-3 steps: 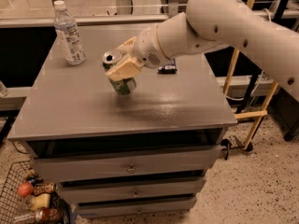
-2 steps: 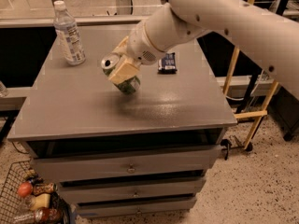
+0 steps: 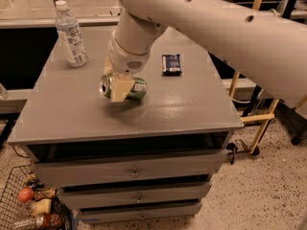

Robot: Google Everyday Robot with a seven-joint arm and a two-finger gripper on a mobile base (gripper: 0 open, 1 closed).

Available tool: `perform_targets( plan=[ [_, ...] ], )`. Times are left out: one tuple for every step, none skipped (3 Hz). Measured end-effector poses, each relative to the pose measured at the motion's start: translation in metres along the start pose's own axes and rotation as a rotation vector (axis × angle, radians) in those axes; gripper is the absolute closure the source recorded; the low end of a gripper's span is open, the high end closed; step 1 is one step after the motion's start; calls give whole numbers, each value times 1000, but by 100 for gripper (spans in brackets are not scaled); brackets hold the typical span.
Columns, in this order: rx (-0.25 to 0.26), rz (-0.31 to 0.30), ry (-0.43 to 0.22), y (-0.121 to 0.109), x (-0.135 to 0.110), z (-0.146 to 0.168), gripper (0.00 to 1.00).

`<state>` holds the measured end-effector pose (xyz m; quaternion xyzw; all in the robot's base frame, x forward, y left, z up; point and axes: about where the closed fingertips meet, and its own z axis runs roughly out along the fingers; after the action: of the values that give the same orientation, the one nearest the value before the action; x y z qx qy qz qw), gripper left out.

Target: Knock green can over

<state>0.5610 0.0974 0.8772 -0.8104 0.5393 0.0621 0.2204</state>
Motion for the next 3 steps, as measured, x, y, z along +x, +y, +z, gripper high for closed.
perform_targets(
  plan=[
    [-77,-104,71,11,-7,11,100],
    [-141,-182,103,19,-15,21,100],
    [-142,-183,104,20,-16,21,82]
  ],
)
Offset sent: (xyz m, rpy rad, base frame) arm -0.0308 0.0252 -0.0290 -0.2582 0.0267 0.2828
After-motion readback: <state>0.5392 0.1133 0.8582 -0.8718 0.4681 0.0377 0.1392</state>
